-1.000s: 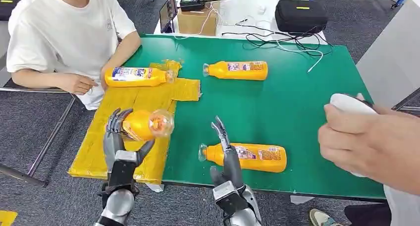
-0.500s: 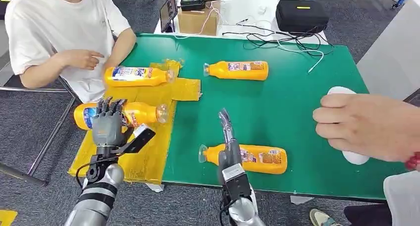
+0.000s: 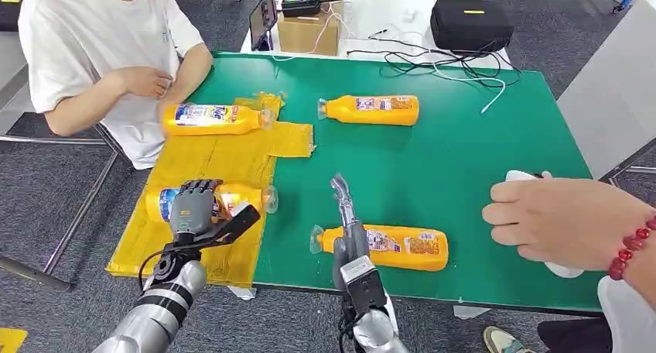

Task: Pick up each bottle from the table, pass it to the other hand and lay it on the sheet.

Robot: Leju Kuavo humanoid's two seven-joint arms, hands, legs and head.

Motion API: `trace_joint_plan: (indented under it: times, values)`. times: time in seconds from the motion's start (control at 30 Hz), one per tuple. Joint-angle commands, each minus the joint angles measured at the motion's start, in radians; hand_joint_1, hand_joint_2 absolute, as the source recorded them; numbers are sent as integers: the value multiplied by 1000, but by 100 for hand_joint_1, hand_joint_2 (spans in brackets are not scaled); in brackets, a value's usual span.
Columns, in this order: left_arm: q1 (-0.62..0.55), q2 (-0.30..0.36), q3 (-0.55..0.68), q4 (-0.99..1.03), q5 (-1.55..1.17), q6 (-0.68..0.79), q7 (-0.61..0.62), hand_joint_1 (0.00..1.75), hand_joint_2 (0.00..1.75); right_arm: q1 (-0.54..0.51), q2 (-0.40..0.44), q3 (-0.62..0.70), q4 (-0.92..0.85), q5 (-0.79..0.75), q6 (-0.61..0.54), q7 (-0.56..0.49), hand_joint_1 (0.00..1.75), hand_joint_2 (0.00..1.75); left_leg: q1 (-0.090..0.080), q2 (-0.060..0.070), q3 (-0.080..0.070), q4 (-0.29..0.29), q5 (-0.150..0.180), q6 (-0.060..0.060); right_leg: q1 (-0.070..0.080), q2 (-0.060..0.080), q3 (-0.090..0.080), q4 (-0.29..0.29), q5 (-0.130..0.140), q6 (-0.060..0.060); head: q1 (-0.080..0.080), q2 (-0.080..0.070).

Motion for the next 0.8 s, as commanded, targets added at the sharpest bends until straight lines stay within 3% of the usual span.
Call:
trace_joint_plan:
  times: [0.03,0.2,0.3,0.37,0.43,0.5,0.63,0.7,0.8]
  values:
    - [-63,34,-87,154,60,-76,67,0,175,-31,-5,-51,75,-10,10,13,0,0,2,1,3,0,-1,-2,2,1,4,-1,0,-3,0,0]
    - [-66,37,-92,160,73,-106,81,0,175,-30,-4,-55,75,-10,15,15,0,0,1,2,3,-1,0,-1,1,1,3,-1,0,-2,1,0]
    - [-59,40,-97,149,143,-212,62,0,175,-31,-6,-58,72,1,24,22,0,0,1,1,5,-1,0,-2,1,2,5,-1,1,-2,0,0]
    - [-32,17,-52,95,300,-297,-18,0,175,-27,-12,-69,63,9,17,27,0,0,1,1,5,-1,0,-2,1,1,6,-1,1,-2,0,0]
    - [25,-29,6,-23,629,-490,-122,0,175,-20,-21,-83,59,9,6,29,0,0,0,0,7,-2,0,-1,0,1,7,-1,1,-2,0,0]
    - [89,-43,-61,-167,834,-568,-143,0,175,-19,-31,-91,68,4,1,26,0,0,1,-1,8,-1,1,-1,1,-1,9,-2,1,-2,0,0]
    - [120,-32,-141,-251,891,-533,-82,0,175,-20,-32,-97,76,1,4,21,0,0,0,-8,13,-1,1,-1,0,-4,14,-2,-1,0,0,0]
    - [145,-21,-204,-329,1043,-569,-130,0,175,-21,-36,-98,77,3,-6,18,0,0,0,-5,13,-1,1,-1,-1,-4,14,-1,-1,0,0,0]
    - [198,-45,-282,-520,1127,-426,-221,0,175,-11,-48,-95,56,20,-30,9,0,0,0,-7,11,0,1,-1,0,-6,13,-1,-1,-2,0,0]
